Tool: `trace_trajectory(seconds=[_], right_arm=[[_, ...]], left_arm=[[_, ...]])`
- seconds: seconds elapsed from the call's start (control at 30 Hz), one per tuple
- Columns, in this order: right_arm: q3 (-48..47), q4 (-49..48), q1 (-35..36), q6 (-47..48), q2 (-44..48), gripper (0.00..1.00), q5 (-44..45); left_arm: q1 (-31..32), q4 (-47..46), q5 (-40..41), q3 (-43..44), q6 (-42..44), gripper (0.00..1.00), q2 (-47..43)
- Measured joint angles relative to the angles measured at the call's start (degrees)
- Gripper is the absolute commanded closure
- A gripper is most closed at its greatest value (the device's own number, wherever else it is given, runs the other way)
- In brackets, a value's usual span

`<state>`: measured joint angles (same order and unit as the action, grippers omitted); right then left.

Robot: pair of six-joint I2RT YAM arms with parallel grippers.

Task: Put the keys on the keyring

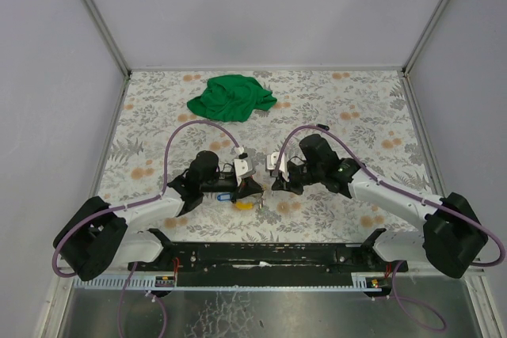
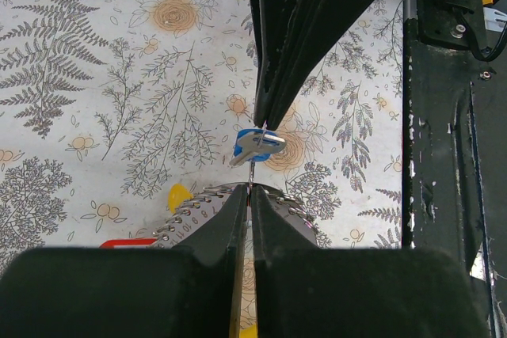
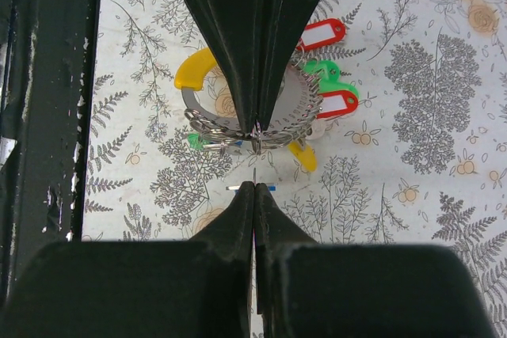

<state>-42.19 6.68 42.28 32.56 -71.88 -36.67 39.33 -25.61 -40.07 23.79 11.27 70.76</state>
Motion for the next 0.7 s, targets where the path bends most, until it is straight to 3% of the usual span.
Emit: trace_trajectory(seconds=[0.7], right_arm=[[-1.07,-0.57,0.0,-0.02,-1.68,1.0,-0.61]], left_arm=[[0.26,-0.02,-0.87,0.0,0.0,1.0,0.72]])
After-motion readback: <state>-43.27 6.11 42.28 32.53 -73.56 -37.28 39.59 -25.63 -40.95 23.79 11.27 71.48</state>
